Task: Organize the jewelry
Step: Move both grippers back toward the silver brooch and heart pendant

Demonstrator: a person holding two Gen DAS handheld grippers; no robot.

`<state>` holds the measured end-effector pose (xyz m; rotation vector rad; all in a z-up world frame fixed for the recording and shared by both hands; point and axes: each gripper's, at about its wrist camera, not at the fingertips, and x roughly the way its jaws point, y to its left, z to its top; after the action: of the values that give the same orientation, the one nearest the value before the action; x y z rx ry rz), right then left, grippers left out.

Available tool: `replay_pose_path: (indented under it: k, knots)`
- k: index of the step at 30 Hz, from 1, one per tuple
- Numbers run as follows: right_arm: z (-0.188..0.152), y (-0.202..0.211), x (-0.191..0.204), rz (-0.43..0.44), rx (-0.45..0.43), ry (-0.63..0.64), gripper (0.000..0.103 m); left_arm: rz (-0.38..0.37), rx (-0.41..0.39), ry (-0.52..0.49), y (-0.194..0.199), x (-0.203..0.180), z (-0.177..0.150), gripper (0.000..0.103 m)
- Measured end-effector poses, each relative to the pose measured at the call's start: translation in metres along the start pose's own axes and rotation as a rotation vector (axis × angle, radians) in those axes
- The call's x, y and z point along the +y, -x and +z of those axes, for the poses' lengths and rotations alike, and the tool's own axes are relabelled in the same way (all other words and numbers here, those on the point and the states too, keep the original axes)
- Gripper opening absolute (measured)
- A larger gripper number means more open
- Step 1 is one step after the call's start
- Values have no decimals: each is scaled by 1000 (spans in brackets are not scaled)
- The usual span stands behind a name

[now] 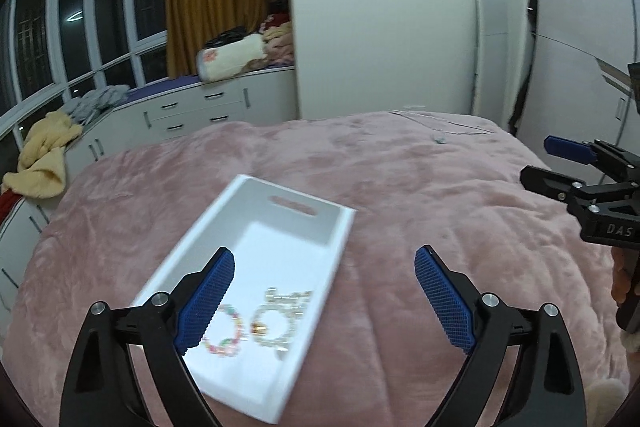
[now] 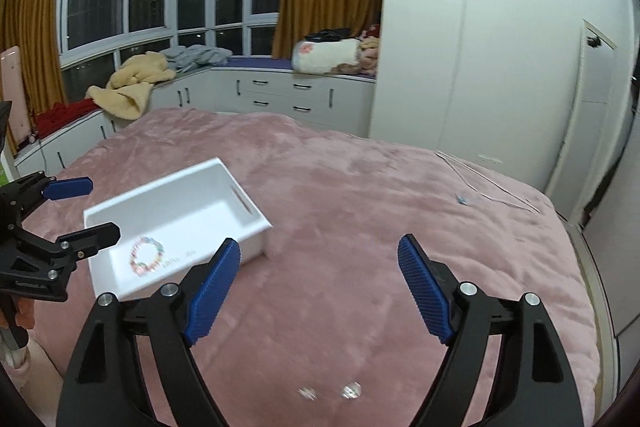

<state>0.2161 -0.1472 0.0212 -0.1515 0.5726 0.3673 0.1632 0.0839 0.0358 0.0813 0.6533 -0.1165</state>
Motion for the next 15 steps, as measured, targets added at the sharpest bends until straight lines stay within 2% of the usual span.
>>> replay_pose_path:
  k: [8,15]
  knots:
    - [-41,8,-45,-39,39,-37,81,-105,34,-45,-21,-66,-18,94]
    - [-82,-4,-70,13,68,6,81,-192,100,-104,-60,-101,-42,94]
